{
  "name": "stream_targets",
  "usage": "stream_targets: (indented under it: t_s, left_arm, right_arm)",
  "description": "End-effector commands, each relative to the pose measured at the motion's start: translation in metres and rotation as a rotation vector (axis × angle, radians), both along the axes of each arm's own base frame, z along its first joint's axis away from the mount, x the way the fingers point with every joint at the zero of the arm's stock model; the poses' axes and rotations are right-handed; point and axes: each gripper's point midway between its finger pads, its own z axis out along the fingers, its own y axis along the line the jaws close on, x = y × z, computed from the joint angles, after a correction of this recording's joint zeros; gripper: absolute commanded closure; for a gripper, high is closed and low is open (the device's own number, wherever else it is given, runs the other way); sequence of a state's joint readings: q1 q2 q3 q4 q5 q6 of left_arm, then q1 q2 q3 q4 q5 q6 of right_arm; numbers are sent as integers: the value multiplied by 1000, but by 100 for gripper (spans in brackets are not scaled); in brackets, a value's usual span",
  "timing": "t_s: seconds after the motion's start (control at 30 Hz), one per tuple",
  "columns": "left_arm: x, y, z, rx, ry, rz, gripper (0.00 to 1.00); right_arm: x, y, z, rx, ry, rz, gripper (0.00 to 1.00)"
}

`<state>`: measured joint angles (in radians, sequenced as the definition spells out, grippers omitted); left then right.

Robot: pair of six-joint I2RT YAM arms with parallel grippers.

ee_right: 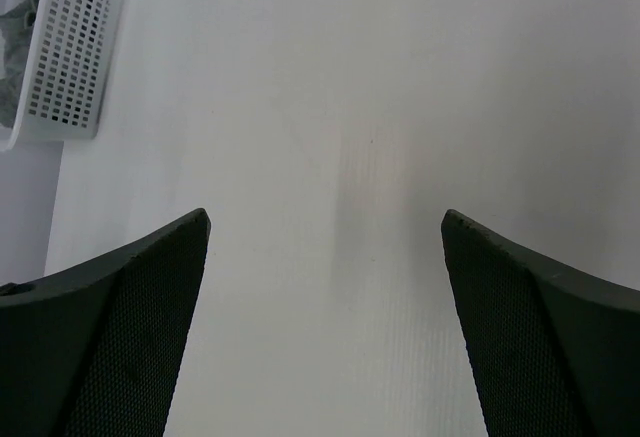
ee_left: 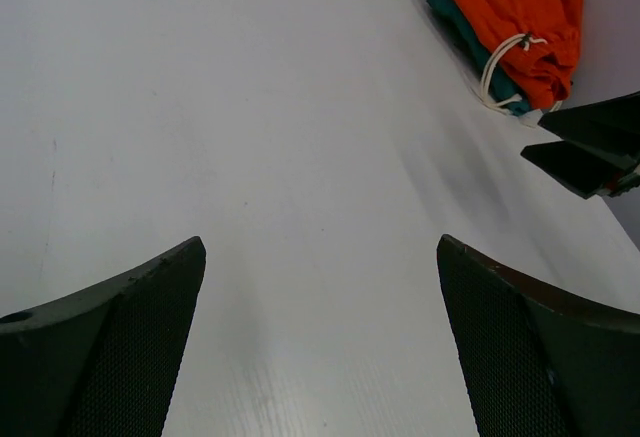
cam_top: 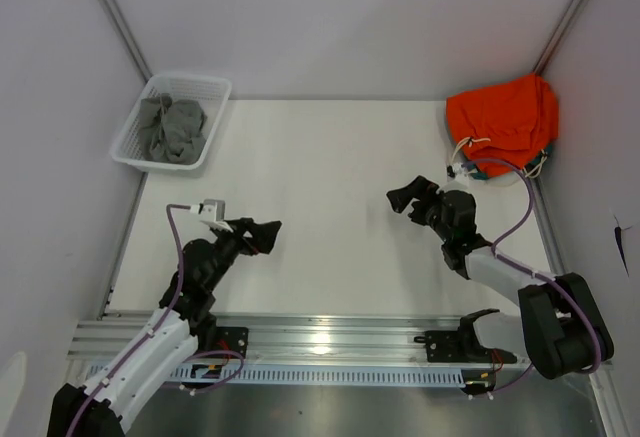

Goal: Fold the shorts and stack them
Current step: Grab the shorts from the pile

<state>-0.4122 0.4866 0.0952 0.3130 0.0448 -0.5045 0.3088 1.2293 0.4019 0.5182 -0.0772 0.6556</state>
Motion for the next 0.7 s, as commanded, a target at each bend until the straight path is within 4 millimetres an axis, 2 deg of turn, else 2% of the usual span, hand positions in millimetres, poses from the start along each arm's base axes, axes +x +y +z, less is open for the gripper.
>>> stream_targets:
  t_s: [0.0, 0.03, 0.07, 0.1, 0.13, 0.2, 0.23, 0.3, 0.33, 0.37, 0.4, 0.43, 0.47, 0.5, 0.53, 0.57, 0.6, 0.63, 0.67]
  left_arm:
    - [13, 12, 24, -11, -37, 87, 1]
    - [17, 15, 34, -24, -33, 120, 1]
    - [18, 21, 18, -36, 60, 172, 1]
    - [24, 38, 14, -43, 105, 285, 0]
    - [24, 44, 16, -59, 170, 336, 1]
    - [35, 54, 40, -75, 190, 430, 1]
    - [35, 59, 36, -77, 242, 467, 1]
    - [52, 65, 72, -94, 265, 529, 1]
    - [54, 84, 63, -70, 348, 591, 1]
    - [69, 90, 111, -122, 305, 596, 1]
    - [82, 96, 94, -100, 398, 615, 1]
    - [83, 113, 84, -122, 486, 655, 1]
    - [93, 120, 104, -139, 475, 672, 1]
    - [108, 127, 111, -127, 488, 701, 1]
    - [110, 137, 105, -80, 516, 755, 1]
    - [119, 141, 121, -75, 499, 770, 1]
    - [129, 146, 115, -42, 550, 795, 1]
    - [139, 150, 125, -37, 543, 814, 1]
    - [145, 154, 119, -26, 574, 828, 1]
  right_arm:
    - [9, -4, 26, 24, -73, -31, 1]
    - [9, -6, 26, 22, -72, -43, 1]
    - [9, -7, 26, 17, -73, -48, 1]
    - [9, -9, 26, 14, -70, -56, 1]
    - [10, -12, 23, 7, -58, -69, 0]
    - [10, -12, 24, 14, -62, -71, 1]
    - [9, -12, 23, 16, -63, -68, 1]
    - [9, -9, 21, 23, -60, -56, 0]
    - [10, -9, 21, 26, -58, -55, 1]
    - [10, -7, 18, 27, -47, -45, 1]
    - [10, -6, 18, 30, -48, -41, 0]
    - [10, -5, 19, 35, -50, -34, 0]
    - [10, -4, 20, 36, -49, -29, 0]
    - [9, -2, 19, 40, -46, -19, 0]
    - [9, -2, 19, 42, -45, -16, 0]
    - [10, 0, 19, 46, -45, -11, 1]
    - [10, 0, 17, 47, -38, -5, 0]
    - [10, 1, 17, 50, -37, -3, 1]
    - [10, 1, 16, 51, -35, -3, 1]
